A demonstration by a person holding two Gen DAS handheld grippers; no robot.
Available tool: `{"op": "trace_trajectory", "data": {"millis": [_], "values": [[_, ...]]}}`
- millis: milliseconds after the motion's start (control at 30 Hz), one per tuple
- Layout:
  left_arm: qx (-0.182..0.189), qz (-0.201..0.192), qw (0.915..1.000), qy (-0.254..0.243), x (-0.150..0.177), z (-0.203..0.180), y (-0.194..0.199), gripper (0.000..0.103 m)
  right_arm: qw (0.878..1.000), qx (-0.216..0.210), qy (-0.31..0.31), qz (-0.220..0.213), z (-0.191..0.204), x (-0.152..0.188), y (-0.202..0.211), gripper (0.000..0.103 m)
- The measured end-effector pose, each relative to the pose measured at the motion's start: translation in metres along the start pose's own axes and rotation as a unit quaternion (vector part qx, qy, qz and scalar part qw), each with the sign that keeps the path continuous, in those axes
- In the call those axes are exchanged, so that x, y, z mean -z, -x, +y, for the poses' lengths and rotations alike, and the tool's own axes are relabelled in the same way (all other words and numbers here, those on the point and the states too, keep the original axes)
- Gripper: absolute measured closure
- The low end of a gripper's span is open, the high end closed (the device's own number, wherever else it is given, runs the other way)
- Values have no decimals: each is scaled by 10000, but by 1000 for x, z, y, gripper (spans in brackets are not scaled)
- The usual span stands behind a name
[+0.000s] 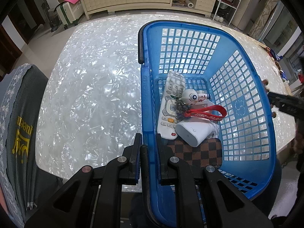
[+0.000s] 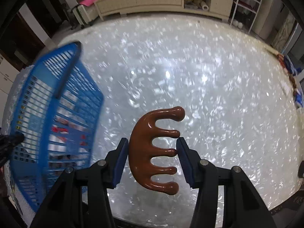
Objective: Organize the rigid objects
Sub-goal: 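Carry the brown massager with the right gripper over the basket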
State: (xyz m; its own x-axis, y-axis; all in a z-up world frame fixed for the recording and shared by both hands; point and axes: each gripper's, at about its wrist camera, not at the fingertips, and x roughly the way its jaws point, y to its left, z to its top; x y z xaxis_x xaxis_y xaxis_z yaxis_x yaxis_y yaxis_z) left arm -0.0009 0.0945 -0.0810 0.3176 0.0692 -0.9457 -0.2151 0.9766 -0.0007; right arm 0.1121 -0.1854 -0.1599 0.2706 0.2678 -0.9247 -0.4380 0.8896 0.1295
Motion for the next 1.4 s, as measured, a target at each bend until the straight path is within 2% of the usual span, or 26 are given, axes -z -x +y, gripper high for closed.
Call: {"op": "trace_trajectory", "data": {"millis": [167,467,767,967,1400], "values": [[-9,-1,10000,3,0,1,0,89,9990,-133,245,-346,16,-10,38,54],[-1,-11,10000,22,0,1,0,89,9940,-328,803,-674,83,-26,62,54],[-18,-17,10000,19,0,2,0,89,9862,-549,1424,-637,133,-30,46,54],[-32,-15,10000,8,0,1,0,89,9848,-691,1519,-474,149,-27,18,54],[-49,-20,10000,-30,0,-1,0,89,9801,-584,1890,-179,167,-26,-6,53]]}}
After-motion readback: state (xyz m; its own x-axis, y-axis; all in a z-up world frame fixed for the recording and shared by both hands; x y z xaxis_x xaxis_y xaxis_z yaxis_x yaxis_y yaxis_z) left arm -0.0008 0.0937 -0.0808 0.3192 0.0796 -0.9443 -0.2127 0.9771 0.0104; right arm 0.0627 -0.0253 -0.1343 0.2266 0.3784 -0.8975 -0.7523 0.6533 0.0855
